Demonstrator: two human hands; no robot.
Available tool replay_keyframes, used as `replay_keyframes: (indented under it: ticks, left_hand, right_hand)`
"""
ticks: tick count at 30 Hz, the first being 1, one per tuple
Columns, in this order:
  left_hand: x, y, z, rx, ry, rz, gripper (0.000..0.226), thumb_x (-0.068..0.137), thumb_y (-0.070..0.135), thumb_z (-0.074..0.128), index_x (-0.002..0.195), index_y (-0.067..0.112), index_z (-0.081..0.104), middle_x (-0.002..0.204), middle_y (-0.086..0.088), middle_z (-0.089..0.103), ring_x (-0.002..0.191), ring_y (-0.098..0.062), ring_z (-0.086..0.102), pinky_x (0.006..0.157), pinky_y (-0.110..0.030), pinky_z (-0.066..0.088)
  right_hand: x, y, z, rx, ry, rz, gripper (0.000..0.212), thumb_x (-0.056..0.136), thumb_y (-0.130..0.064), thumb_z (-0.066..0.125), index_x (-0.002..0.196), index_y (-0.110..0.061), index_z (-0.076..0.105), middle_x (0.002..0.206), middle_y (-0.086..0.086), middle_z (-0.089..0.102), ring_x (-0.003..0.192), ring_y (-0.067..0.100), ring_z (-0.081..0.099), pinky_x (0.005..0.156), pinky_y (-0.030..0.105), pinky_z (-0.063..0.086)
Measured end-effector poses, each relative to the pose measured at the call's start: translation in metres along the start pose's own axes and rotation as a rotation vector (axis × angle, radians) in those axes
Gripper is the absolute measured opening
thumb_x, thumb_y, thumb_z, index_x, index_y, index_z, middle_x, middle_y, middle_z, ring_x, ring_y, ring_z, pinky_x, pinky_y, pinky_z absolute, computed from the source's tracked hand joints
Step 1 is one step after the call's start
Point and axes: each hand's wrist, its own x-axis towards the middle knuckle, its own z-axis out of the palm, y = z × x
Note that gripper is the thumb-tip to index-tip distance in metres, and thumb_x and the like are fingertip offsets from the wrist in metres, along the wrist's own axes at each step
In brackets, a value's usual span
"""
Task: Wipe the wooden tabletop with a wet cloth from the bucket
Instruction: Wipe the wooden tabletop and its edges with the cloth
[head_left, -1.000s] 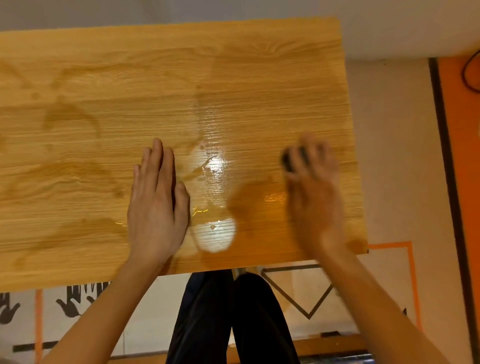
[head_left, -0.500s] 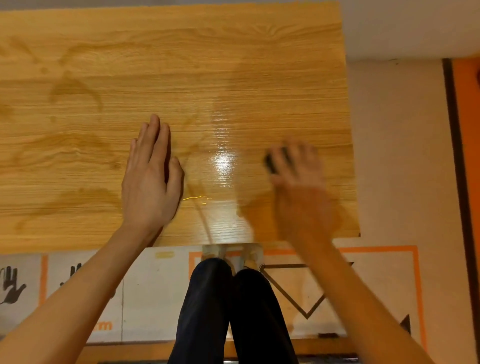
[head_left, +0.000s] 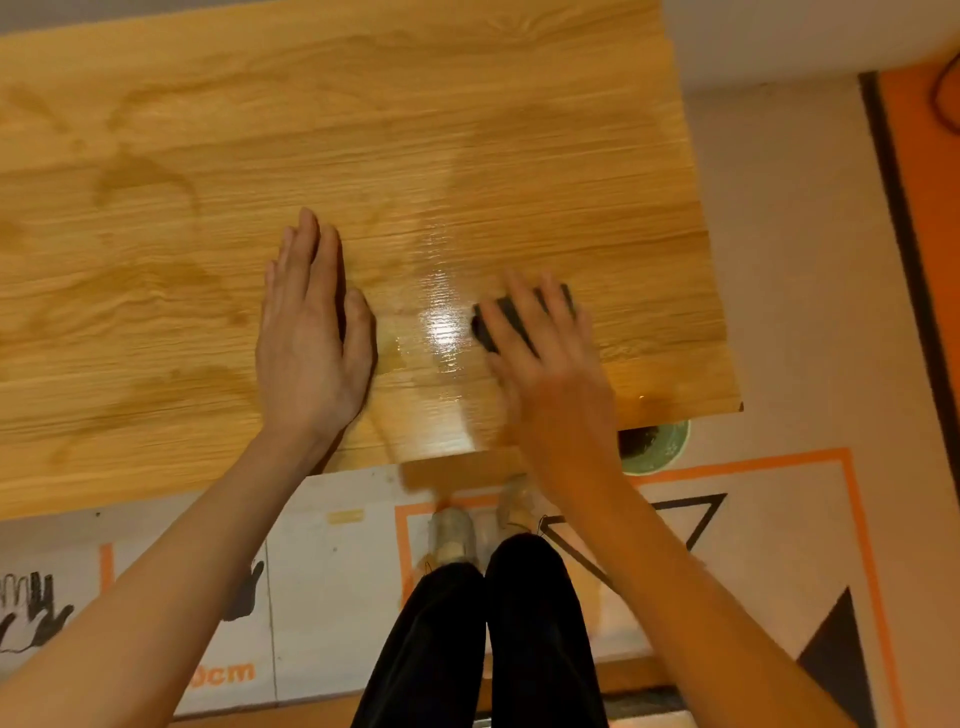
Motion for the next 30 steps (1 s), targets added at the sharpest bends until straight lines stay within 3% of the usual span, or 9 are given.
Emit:
replay_keyframes:
  ticks: [3, 6, 11, 14, 18, 21, 24, 26, 30]
  left_hand:
    - [-0.004, 0.001, -0.005, -0.122, 0.0, 0.035, 0.053, 0.106, 0.015, 0.036, 0.157, 0.004, 0.028, 0.166, -0.011, 0.022, 0.155, -0.025, 0.018, 0.128, -0.039, 0.008]
    - [-0.018, 0.008, -0.011, -0.124, -0.056, 0.097, 0.052, 0.105, 0.012, 0.035, 0.157, 0.006, 0.029, 0.166, -0.008, 0.024, 0.156, -0.02, 0.017, 0.128, -0.036, 0.006]
    - [-0.042, 0.014, -0.006, -0.083, -0.123, 0.147, 0.05, 0.106, 0.017, 0.031, 0.154, 0.005, 0.035, 0.164, -0.007, 0.027, 0.154, -0.019, 0.019, 0.128, -0.03, 0.005]
    - [-0.042, 0.014, -0.004, -0.057, -0.125, 0.149, 0.049, 0.107, 0.018, 0.031, 0.155, 0.006, 0.033, 0.165, -0.006, 0.026, 0.154, -0.016, 0.017, 0.128, -0.03, 0.005]
    - [-0.043, 0.015, -0.006, -0.073, -0.119, 0.157, 0.049, 0.108, 0.015, 0.033, 0.155, 0.005, 0.033, 0.165, -0.007, 0.026, 0.155, -0.019, 0.018, 0.128, -0.035, 0.009]
    - [-0.044, 0.014, -0.006, -0.062, -0.112, 0.165, 0.048, 0.108, 0.015, 0.032, 0.155, 0.004, 0.032, 0.165, -0.008, 0.026, 0.155, -0.02, 0.018, 0.128, -0.036, 0.009]
    - [-0.043, 0.013, -0.006, -0.049, -0.118, 0.171, 0.049, 0.108, 0.013, 0.031, 0.155, 0.004, 0.032, 0.165, -0.008, 0.026, 0.155, -0.019, 0.018, 0.128, -0.034, 0.008]
    - [-0.042, 0.012, -0.005, -0.032, -0.123, 0.173, 0.049, 0.108, 0.012, 0.031, 0.156, 0.004, 0.031, 0.166, -0.008, 0.025, 0.155, -0.018, 0.016, 0.128, -0.033, 0.008]
    - [-0.042, 0.008, -0.002, -0.02, -0.12, 0.177, 0.049, 0.107, 0.011, 0.031, 0.156, 0.004, 0.031, 0.166, -0.007, 0.024, 0.156, -0.018, 0.016, 0.128, -0.033, 0.007]
  right_hand:
    - [-0.015, 0.064, -0.03, 0.017, 0.124, 0.308, 0.042, 0.102, -0.022, 0.04, 0.143, -0.013, 0.043, 0.155, 0.01, 0.032, 0.146, 0.032, 0.018, 0.117, 0.057, 0.019]
    - [-0.011, 0.05, -0.021, 0.011, 0.22, 0.437, 0.042, 0.1, -0.014, 0.045, 0.142, -0.01, 0.046, 0.154, 0.013, 0.033, 0.145, 0.035, 0.018, 0.119, 0.055, 0.013]
    - [-0.023, -0.068, 0.026, -0.027, 0.064, 0.085, 0.05, 0.095, -0.01, 0.057, 0.143, -0.015, 0.045, 0.155, 0.01, 0.032, 0.147, 0.032, 0.02, 0.12, 0.051, 0.012]
    - [-0.032, -0.041, 0.015, -0.067, 0.019, -0.053, 0.053, 0.093, -0.015, 0.061, 0.144, -0.016, 0.044, 0.155, 0.007, 0.033, 0.146, 0.029, 0.023, 0.121, 0.047, 0.014]
    - [-0.037, 0.049, -0.026, -0.057, 0.162, 0.351, 0.042, 0.103, -0.024, 0.038, 0.143, -0.014, 0.044, 0.155, 0.009, 0.033, 0.145, 0.03, 0.021, 0.118, 0.054, 0.018]
    - [-0.034, 0.042, -0.017, -0.013, 0.311, 0.577, 0.042, 0.103, -0.022, 0.038, 0.144, -0.012, 0.044, 0.156, 0.01, 0.031, 0.146, 0.034, 0.018, 0.12, 0.052, 0.01]
    - [-0.036, -0.03, 0.018, -0.046, 0.366, 0.435, 0.041, 0.102, -0.019, 0.044, 0.142, -0.008, 0.046, 0.152, 0.014, 0.037, 0.144, 0.035, 0.024, 0.119, 0.052, 0.017]
    - [-0.046, -0.076, 0.034, 0.001, 0.264, 0.259, 0.045, 0.098, -0.014, 0.053, 0.143, -0.011, 0.045, 0.153, 0.01, 0.036, 0.146, 0.031, 0.023, 0.12, 0.05, 0.015]
    - [-0.057, -0.046, 0.03, 0.01, 0.23, 0.1, 0.052, 0.091, -0.007, 0.062, 0.14, -0.013, 0.047, 0.148, 0.008, 0.044, 0.143, 0.029, 0.029, 0.12, 0.05, 0.014]
